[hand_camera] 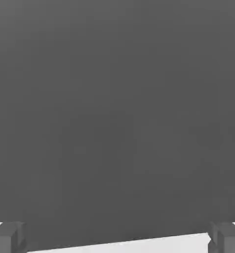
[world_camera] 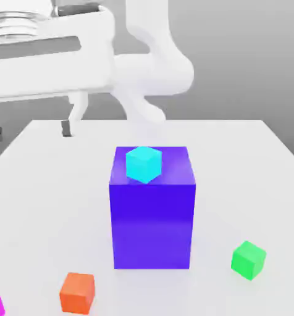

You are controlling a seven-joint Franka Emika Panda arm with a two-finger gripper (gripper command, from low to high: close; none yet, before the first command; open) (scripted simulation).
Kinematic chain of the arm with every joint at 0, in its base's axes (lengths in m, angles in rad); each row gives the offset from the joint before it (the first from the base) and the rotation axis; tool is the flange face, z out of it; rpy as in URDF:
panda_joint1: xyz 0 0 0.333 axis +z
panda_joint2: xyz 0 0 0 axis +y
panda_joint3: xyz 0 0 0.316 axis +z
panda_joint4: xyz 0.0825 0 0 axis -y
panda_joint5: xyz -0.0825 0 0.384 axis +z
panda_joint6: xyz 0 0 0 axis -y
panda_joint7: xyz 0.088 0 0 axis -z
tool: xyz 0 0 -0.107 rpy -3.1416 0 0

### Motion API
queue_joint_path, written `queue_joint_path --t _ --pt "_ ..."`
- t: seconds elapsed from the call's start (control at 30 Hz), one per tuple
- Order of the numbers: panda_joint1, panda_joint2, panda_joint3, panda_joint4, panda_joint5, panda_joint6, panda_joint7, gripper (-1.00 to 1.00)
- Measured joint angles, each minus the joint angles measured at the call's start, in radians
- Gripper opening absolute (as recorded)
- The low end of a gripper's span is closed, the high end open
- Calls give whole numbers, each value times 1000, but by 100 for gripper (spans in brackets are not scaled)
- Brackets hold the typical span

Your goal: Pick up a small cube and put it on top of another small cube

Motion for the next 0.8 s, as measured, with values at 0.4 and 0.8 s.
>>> queue_joint_path --t 0.4,0.8 --pt "-129 420 -36 69 74 84 -142 0" --pt "-218 686 7 125 124 216 -209 -100"
